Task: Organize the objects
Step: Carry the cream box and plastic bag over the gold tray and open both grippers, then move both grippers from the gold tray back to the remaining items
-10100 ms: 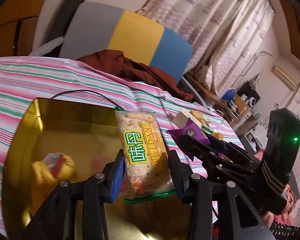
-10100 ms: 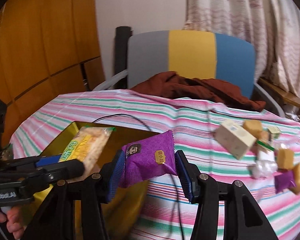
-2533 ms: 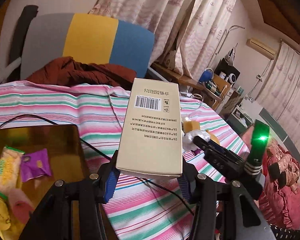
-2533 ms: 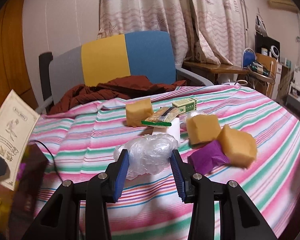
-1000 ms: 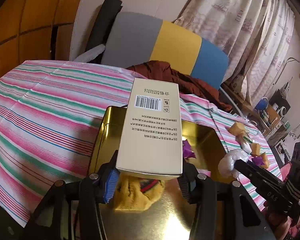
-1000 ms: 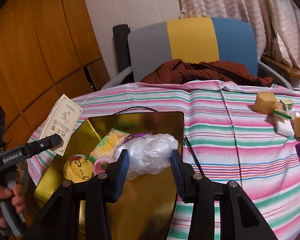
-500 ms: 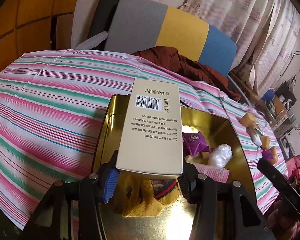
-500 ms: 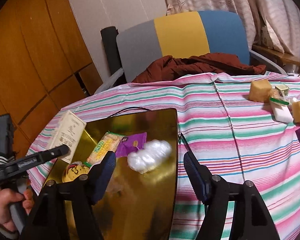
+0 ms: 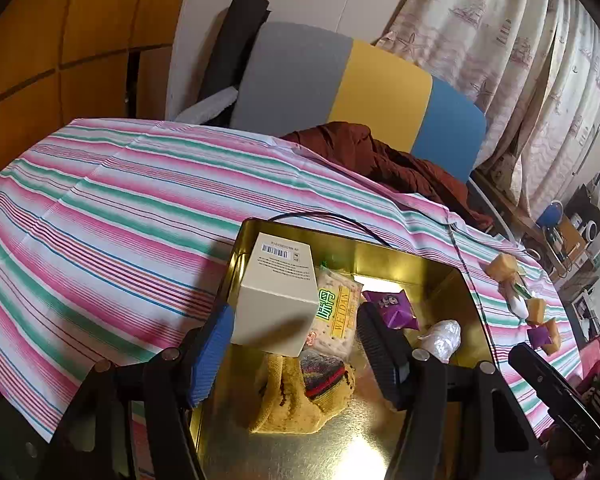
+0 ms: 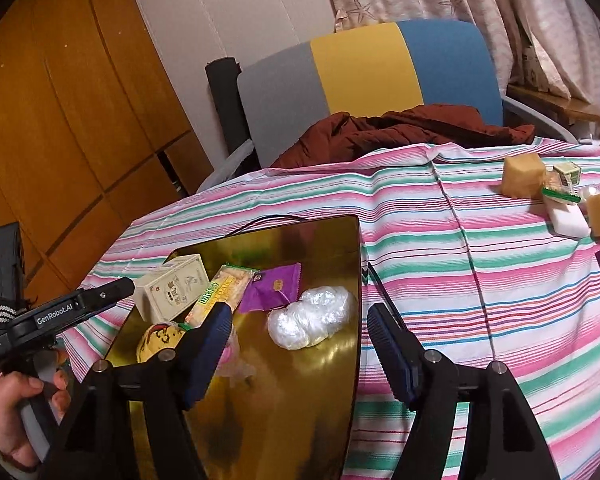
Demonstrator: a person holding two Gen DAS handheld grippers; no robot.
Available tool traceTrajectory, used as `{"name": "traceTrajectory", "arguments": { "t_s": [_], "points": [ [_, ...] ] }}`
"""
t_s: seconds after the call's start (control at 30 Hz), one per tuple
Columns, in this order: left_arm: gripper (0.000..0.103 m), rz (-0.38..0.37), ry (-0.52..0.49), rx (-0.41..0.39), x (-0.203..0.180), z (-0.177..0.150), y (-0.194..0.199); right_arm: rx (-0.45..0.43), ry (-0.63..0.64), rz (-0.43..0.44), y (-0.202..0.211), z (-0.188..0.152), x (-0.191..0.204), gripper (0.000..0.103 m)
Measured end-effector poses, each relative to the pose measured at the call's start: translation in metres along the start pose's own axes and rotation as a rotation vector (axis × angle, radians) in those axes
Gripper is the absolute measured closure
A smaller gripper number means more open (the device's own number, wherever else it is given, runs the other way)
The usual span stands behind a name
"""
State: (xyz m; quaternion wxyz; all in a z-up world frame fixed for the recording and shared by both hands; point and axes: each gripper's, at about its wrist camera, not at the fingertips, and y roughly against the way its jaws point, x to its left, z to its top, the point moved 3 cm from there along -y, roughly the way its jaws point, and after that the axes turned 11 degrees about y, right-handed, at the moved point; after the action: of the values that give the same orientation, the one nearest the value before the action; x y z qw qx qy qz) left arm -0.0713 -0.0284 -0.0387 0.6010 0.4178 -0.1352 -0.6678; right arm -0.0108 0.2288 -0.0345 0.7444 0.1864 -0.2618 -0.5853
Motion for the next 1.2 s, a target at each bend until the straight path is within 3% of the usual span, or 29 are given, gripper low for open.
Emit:
{"name": "traceTrajectory", "arguments": {
  "t_s": [0.17, 0.33, 0.83, 1.2],
  "points": [
    [0.039, 0.024, -0.004, 0.005, 0.001, 0.002, -0.010, -0.002, -0.005, 0.001, 0.002, 0.001, -0.002, 0.032],
    [0.044, 0.143, -0.038, 0.087, 0.008, 0.004, -0.040, -0.005, -0.007, 0.001, 0.004, 0.001, -0.003, 0.032],
    [0.044, -0.032, 0.048, 0.010, -0.009, -0.002, 0.004, -0.013, -0.034, 0.014, 0.006, 0.000, -0.011, 0.032],
    [0.043, -0.133, -0.073, 0.031, -0.068, -0.009, 0.007, -0.035, -0.079, -0.035, 0.020, 0.001, -0.040, 0.032]
  ]
}}
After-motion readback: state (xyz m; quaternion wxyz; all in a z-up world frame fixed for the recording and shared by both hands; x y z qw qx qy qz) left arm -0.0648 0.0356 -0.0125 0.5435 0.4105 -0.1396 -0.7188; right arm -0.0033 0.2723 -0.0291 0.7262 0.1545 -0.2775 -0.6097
